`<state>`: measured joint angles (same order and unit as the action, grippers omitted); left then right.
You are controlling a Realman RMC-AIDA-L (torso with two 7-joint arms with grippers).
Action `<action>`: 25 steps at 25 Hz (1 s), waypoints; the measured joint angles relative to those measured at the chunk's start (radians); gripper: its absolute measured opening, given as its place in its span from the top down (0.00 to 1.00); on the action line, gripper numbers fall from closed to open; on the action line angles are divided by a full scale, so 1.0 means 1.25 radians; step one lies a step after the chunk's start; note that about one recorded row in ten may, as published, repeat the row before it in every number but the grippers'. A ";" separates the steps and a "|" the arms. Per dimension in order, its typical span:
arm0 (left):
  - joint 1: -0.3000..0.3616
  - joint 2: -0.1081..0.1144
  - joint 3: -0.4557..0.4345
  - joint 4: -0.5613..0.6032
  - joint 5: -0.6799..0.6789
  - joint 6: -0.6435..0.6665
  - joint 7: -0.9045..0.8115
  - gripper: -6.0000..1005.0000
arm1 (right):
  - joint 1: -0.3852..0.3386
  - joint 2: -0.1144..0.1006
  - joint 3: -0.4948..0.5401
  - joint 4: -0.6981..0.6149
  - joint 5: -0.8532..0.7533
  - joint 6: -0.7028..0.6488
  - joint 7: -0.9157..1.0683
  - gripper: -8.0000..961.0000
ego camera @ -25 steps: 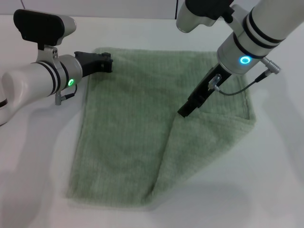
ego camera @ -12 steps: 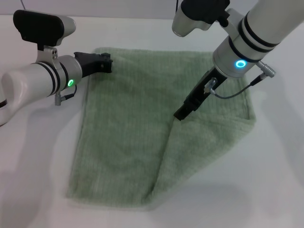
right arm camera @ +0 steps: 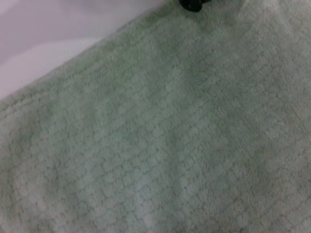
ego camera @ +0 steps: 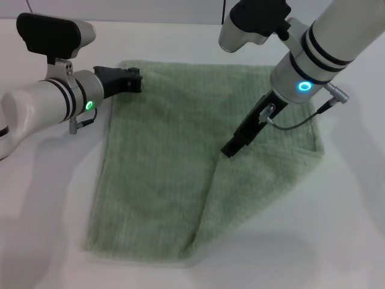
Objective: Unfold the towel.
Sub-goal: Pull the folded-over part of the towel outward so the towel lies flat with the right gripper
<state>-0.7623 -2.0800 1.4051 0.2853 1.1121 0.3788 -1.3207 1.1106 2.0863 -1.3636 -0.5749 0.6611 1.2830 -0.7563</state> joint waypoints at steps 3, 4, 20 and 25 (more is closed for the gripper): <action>0.000 0.000 0.000 0.000 0.000 0.000 0.000 0.95 | 0.001 0.000 0.000 0.002 0.000 -0.004 0.000 0.40; 0.000 0.000 0.000 0.000 0.000 0.000 0.000 0.95 | 0.001 0.000 0.000 0.002 0.000 -0.004 0.000 0.40; 0.000 0.000 0.000 0.000 0.000 0.000 0.000 0.95 | 0.009 0.001 -0.021 0.021 0.000 -0.014 0.000 0.64; 0.000 0.000 0.000 0.000 0.000 0.000 0.000 0.95 | 0.009 0.001 -0.021 0.023 0.000 -0.018 0.001 0.65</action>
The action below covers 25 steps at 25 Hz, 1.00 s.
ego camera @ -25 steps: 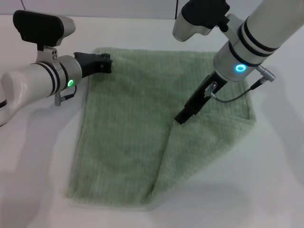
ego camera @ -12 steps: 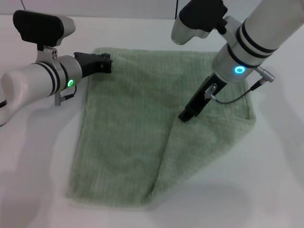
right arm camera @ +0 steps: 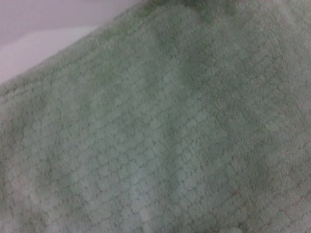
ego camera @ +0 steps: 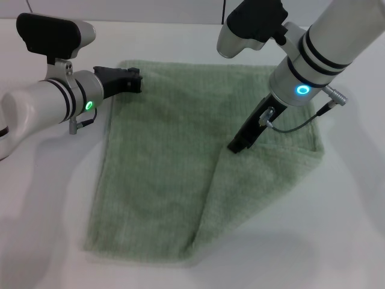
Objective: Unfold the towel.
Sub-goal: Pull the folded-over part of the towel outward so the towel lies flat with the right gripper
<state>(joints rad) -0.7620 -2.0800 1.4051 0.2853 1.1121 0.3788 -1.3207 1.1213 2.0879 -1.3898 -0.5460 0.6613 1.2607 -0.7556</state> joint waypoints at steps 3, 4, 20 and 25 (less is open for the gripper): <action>0.000 0.000 0.000 0.000 0.000 0.000 0.000 0.95 | 0.000 0.000 0.000 0.003 0.000 -0.001 0.000 0.75; 0.000 0.000 0.000 0.000 0.000 0.000 0.000 0.95 | 0.000 0.000 0.000 0.003 0.000 -0.001 0.000 0.78; 0.002 0.000 0.000 0.000 0.000 0.000 0.002 0.94 | 0.000 0.000 -0.010 -0.009 0.003 0.009 0.000 0.96; 0.004 0.000 0.000 0.000 0.000 0.000 0.002 0.94 | -0.004 0.000 -0.010 -0.036 0.011 0.041 0.000 0.96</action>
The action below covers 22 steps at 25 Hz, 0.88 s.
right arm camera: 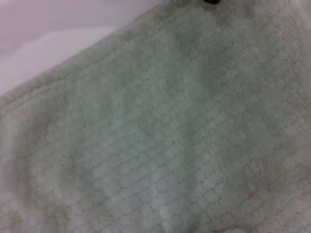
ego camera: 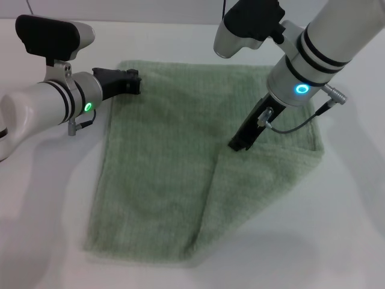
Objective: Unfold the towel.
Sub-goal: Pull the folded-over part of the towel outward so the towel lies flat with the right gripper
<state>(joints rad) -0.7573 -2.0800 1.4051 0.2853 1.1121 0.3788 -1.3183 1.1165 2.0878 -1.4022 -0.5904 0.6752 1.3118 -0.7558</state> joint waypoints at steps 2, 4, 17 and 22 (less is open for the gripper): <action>0.001 0.000 0.000 0.000 0.000 0.000 0.000 0.94 | -0.005 0.000 0.000 -0.020 0.000 0.017 0.002 0.96; 0.001 0.000 0.000 0.000 0.000 0.000 0.001 0.94 | -0.012 0.000 0.000 -0.043 0.000 0.038 0.007 0.96; 0.001 0.000 0.000 0.000 0.000 0.000 0.000 0.94 | -0.073 -0.006 -0.030 -0.249 -0.014 0.184 0.050 0.96; 0.001 0.000 0.000 0.000 0.000 0.000 -0.001 0.94 | -0.081 -0.006 -0.031 -0.307 -0.018 0.251 0.050 0.96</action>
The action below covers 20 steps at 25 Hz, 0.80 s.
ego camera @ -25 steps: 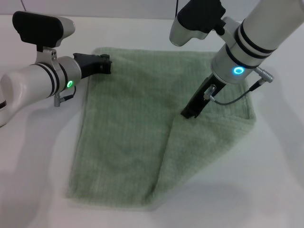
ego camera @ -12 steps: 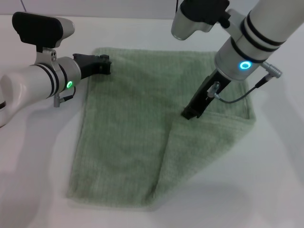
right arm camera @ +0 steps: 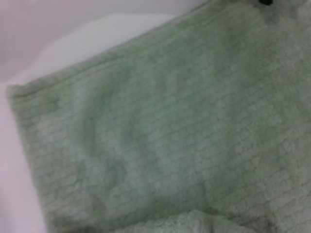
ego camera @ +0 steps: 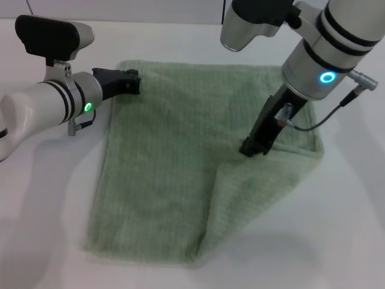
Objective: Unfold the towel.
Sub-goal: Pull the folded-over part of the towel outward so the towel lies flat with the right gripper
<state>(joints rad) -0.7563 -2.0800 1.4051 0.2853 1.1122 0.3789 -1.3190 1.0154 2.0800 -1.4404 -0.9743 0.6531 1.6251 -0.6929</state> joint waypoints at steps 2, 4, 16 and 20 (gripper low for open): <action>0.000 0.000 0.000 0.000 0.000 0.000 0.000 0.94 | -0.004 0.000 0.000 -0.030 0.002 0.030 0.000 0.96; 0.000 0.000 0.000 0.000 0.000 0.000 0.000 0.94 | -0.009 0.000 0.000 -0.057 0.004 0.057 0.002 0.96; 0.002 0.000 0.000 0.000 0.000 0.000 -0.001 0.94 | -0.012 0.000 -0.051 -0.091 0.037 0.134 0.035 0.96; 0.003 0.000 0.000 0.000 0.000 0.000 -0.001 0.93 | -0.012 -0.001 -0.061 -0.097 0.038 0.144 0.046 0.96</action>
<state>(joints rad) -0.7531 -2.0800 1.4051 0.2853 1.1121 0.3788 -1.3207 1.0006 2.0793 -1.5172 -1.0960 0.7006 1.8056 -0.6357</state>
